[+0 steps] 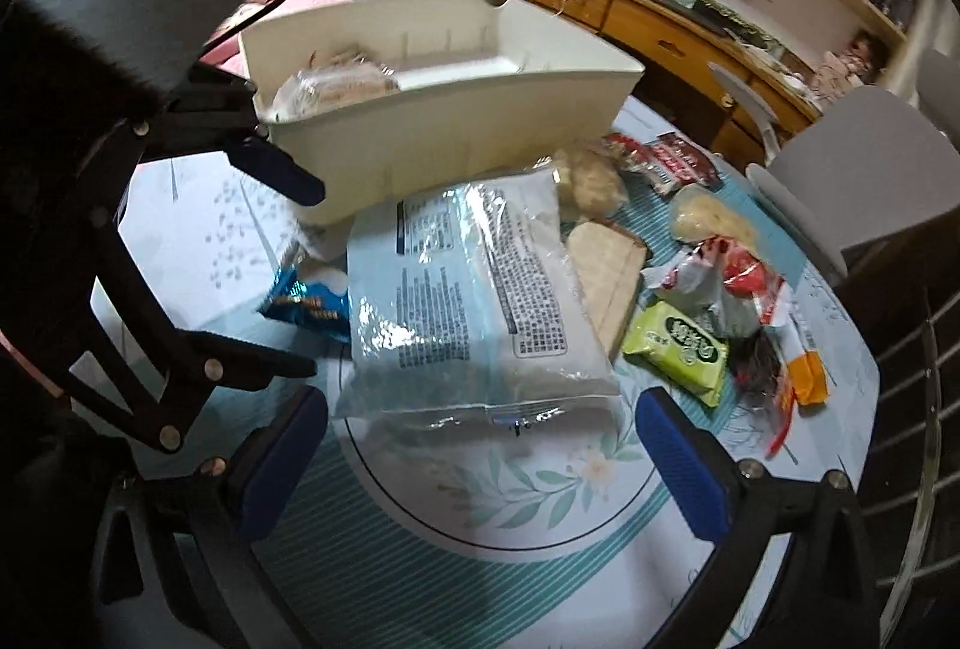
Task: Organize snacks
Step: 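Grasp the blue-wrapped bar with the left gripper while the right gripper grasps the light-blue bag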
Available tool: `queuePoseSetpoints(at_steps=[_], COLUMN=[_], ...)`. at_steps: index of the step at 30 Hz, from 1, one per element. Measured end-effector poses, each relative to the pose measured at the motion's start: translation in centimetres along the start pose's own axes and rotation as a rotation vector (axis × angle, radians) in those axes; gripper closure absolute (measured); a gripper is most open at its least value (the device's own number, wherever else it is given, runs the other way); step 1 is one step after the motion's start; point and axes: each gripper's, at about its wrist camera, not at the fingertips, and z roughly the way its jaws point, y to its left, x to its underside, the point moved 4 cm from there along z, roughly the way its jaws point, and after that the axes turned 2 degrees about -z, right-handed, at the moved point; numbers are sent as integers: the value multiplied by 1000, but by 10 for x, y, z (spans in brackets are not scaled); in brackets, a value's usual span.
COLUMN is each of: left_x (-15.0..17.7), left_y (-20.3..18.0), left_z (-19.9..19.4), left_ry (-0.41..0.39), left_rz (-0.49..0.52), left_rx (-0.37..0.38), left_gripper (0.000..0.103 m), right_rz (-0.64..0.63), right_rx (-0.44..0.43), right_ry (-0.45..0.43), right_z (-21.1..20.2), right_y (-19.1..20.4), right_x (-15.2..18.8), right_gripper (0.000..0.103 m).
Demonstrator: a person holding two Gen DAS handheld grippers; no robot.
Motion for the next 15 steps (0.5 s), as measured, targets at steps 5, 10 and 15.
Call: queuePoseSetpoints(at_steps=[5, 10, 15], left_x=[0, -1, 1], left_y=[-11, -16, -18], left_z=[5, 12, 16], left_ry=[-23, -25, -31], left_rz=[49, 70, 102], left_rx=[-24, -37, -41], left_gripper=[24, 31, 40], right_rz=[-29, -27, -47], right_rx=[-19, -23, -38], right_ry=[8, 11, 1], right_z=[16, 30, 40], right_y=[-3, -9, -12], right_x=[4, 5, 3], right_gripper=[0, 0, 0])
